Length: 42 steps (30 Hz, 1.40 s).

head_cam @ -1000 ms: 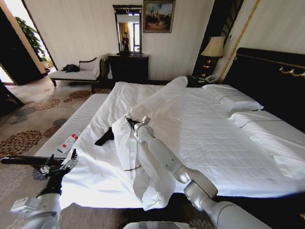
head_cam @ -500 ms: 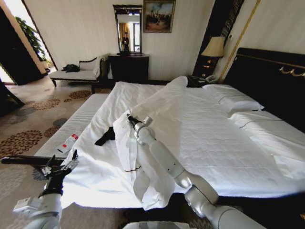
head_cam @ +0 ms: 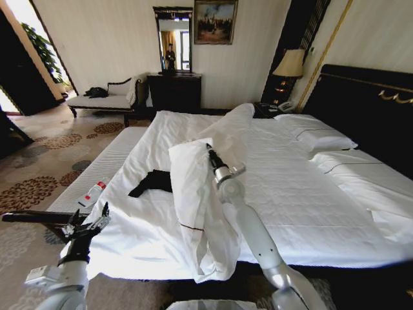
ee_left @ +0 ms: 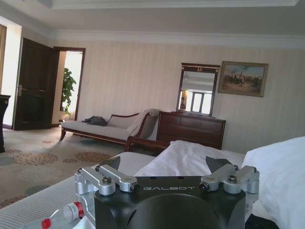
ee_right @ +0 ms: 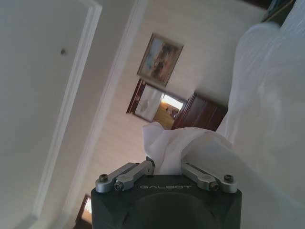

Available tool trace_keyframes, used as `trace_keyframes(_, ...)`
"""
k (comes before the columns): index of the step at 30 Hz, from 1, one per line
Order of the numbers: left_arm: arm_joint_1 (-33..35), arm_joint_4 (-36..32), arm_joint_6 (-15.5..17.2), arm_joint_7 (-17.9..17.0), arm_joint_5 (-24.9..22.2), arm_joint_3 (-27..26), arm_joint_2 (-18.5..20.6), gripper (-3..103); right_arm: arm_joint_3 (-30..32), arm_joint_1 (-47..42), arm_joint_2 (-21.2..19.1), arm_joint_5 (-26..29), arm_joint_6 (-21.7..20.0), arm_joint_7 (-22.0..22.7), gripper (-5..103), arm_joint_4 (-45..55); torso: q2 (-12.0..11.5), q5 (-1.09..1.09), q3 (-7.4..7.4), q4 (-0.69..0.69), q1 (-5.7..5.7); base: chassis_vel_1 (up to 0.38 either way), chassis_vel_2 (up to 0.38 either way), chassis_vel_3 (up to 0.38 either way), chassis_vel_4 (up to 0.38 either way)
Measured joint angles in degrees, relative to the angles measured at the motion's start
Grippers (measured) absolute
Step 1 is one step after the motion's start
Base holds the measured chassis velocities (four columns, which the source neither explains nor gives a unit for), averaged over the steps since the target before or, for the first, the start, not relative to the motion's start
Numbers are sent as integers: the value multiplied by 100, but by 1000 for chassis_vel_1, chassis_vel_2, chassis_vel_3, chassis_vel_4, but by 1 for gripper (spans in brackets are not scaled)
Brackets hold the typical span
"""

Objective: Fold the clothes on the bed.

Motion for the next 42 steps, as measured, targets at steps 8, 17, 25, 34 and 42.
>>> trace_keyframes(8, -35, 2, 2, 1, 28, 111, -3, 100, 913, -1018, -197, -168, 135, -170, 2, 726, 0, 0, 0, -1, 0, 0, 0, 0, 0)
trace_keyframes(17, -45, -106, 6, 1, 42, 240, -24, 100, 2680, -2419, -389, -42, 331, -97, 2, 2055, 0, 0, 0, 0, -1, 0, 0, 0, 0)
trace_keyframes(25, -73, -186, 16, 0, 8, 291, -3, 100, 3569, -3135, -468, 85, 468, -26, 2, 2624, 1, -1, 0, -1, -1, 0, 0, 0, 0)
trace_keyframes(34, -129, -202, 17, 1, -24, 383, 75, 100, 4536, -3819, -735, 156, 594, 587, 2, 3098, 0, -1, 1, 1, -1, 0, 0, 0, 0)
trace_keyframes(42, -293, -99, 17, 1, -181, 356, 225, 100, 5804, -4485, -642, 303, 775, 1183, 2, 3279, 0, -2, 1, -1, -1, 0, 0, 0, 0)
